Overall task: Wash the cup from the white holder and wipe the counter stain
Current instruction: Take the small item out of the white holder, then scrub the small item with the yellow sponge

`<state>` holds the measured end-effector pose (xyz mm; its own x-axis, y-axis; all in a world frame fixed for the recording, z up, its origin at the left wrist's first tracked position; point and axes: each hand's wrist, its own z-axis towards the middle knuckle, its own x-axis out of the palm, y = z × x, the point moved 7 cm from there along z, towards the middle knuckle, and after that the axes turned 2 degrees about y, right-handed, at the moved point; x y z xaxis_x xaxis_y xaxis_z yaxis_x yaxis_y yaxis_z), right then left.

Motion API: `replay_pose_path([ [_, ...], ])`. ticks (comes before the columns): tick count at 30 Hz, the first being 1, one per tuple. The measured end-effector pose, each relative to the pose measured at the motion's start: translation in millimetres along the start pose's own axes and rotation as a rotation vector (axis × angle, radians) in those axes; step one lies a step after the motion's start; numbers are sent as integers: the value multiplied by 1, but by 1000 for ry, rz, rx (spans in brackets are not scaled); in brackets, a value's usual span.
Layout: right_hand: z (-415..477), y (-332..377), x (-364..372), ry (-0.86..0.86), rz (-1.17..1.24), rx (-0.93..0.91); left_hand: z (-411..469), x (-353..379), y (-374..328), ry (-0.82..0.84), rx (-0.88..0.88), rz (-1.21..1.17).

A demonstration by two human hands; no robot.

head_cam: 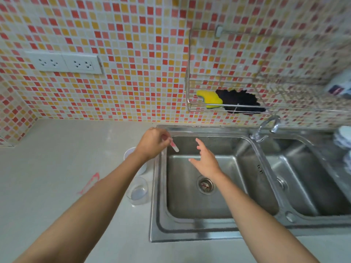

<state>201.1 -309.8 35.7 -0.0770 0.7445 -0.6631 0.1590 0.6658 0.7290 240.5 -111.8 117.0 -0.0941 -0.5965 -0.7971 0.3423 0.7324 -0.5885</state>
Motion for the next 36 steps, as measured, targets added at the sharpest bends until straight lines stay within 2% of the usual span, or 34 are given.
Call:
replay_pose_path([
  [4, -10, -20, -43, -84, -25, 9, 12, 19, -35, 13, 35, -50],
  [9, -16, -29, -94, -194, -19, -12, 25, 36, -57, 31, -23, -77],
  [19, -17, 38, -182, -519, 3, -320, 45, 35, -73, -40, -97, -85],
  [25, -1, 74, -197, -520, -19, -411, 51, 39, -88, -10, -80, -102],
  [36, 12, 74, -191, -483, -21, -398, 53, 34, -87, -17, -131, -143],
])
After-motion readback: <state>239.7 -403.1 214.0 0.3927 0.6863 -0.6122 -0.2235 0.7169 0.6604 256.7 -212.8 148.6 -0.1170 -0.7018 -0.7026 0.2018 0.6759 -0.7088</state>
